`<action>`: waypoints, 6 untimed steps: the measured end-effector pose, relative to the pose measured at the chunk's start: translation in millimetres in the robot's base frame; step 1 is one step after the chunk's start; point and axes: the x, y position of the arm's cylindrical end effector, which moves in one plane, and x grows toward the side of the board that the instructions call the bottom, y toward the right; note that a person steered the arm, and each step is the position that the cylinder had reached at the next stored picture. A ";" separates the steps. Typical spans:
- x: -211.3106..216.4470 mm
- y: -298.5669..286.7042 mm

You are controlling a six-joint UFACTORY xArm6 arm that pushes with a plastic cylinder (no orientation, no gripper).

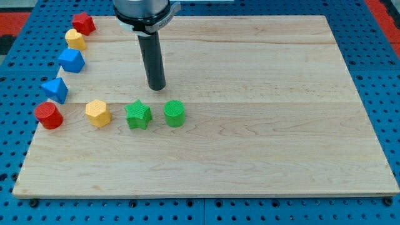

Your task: Push the red circle to the yellow hexagon

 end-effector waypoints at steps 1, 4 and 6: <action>0.0 0.1; 0.0 0.6; -15.6 199.5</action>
